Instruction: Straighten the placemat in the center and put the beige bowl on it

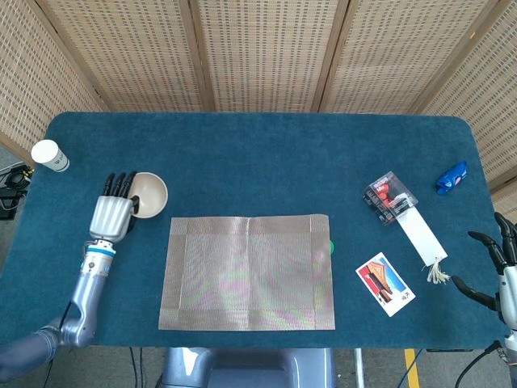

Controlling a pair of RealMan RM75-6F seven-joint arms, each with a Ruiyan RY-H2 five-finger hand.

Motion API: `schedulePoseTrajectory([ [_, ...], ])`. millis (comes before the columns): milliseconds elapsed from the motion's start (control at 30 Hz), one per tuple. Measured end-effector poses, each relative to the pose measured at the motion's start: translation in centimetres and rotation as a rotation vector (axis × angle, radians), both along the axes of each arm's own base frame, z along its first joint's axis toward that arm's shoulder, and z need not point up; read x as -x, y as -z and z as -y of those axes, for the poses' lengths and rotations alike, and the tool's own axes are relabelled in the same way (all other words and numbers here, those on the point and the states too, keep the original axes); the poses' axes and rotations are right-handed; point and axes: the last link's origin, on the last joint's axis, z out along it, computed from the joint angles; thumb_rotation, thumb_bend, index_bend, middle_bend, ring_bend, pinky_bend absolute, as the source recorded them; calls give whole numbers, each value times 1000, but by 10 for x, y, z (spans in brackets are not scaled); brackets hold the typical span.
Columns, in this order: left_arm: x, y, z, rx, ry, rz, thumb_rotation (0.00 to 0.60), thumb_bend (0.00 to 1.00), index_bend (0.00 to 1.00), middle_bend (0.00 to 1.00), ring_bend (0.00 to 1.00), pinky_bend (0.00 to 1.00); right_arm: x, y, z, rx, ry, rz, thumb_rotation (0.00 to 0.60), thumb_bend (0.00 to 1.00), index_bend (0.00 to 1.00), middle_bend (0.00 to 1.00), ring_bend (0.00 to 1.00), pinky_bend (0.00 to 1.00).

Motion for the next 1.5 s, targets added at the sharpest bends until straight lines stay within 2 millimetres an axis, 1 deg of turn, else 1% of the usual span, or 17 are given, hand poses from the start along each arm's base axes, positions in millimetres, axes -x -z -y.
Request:
schedulePoseTrajectory([
  [100, -21, 9, 12, 49, 56, 36, 600, 672, 693, 0, 0, 0, 0, 0, 0, 1, 0, 0, 600, 248, 279, 0, 0, 0],
  [233, -52, 25, 34, 131, 152, 67, 600, 668, 694, 0, 0, 0, 0, -1, 0, 4, 1, 3, 600, 247, 279, 0, 0, 0],
  [433, -83, 47, 59, 236, 250, 89, 600, 663, 697, 0, 0, 0, 1, -4, 0, 10, 0, 10, 600, 248, 279, 0, 0, 0],
  [633, -106, 69, 72, 325, 296, 99, 600, 651, 695, 0, 0, 0, 0, -6, -1, 15, -3, 14, 600, 248, 279, 0, 0, 0],
  [833, -121, 89, 77, 396, 298, 99, 600, 645, 693, 0, 0, 0, 1, -5, -1, 12, -3, 15, 600, 248, 279, 0, 0, 0],
  [1167, -136, 109, 82, 440, 295, 117, 600, 586, 687, 0, 0, 0, 1, -4, 0, 10, -1, 12, 600, 247, 279, 0, 0, 0],
  [1267, -139, 113, 83, 446, 291, 118, 600, 582, 678, 0, 0, 0, 1, -4, 0, 7, -1, 11, 600, 248, 279, 0, 0, 0],
  [1333, -141, 116, 84, 448, 287, 115, 600, 548, 647, 0, 0, 0, 1, -4, 0, 7, -2, 11, 600, 248, 279, 0, 0, 0],
  [1367, -141, 117, 84, 449, 286, 113, 600, 507, 610, 0, 0, 0, 1, -4, 0, 8, -3, 11, 600, 248, 279, 0, 0, 0],
  [1433, -142, 118, 84, 450, 281, 109, 600, 421, 506, 0, 0, 0, 1, -4, 0, 9, -3, 12, 600, 248, 279, 0, 0, 0],
  [1500, -141, 119, 84, 451, 277, 104, 600, 344, 346, 0, 0, 0, 1, -4, 0, 10, -3, 14, 600, 248, 279, 0, 0, 0],
])
